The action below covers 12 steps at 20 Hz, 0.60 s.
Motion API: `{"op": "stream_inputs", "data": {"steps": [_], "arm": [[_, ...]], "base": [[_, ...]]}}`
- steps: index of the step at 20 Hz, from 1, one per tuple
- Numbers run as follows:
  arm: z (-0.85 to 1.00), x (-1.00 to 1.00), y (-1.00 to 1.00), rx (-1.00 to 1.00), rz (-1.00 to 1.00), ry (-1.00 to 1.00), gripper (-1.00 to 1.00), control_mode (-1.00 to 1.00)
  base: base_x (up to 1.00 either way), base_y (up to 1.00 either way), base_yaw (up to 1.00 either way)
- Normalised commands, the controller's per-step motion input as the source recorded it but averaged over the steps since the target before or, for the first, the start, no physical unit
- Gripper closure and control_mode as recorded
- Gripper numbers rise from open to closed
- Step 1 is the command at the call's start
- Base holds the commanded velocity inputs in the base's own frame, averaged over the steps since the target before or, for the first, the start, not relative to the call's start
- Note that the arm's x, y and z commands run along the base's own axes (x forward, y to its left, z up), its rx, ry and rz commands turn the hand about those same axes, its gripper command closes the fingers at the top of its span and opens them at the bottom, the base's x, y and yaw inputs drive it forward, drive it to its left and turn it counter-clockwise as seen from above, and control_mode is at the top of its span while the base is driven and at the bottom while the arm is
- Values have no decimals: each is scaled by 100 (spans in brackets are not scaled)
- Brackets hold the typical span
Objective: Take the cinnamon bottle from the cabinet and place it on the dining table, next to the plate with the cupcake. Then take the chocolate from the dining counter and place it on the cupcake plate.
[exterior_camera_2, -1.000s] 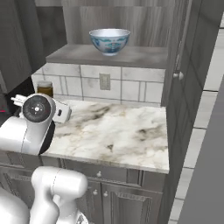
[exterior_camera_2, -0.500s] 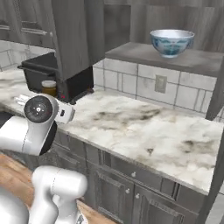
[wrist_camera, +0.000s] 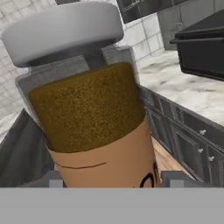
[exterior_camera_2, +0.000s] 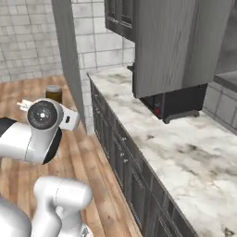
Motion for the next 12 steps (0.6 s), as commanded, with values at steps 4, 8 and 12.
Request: {"op": "stream_inputs", "data": {"steps": [4,8,12], "arm": [[0,0,0,0,0,0,100,100],[0,0,0,0,0,0,100,100],[0,0,0,0,0,0,100,100]], "base": [[0,0,100],[0,0,100],[0,0,100]]}}
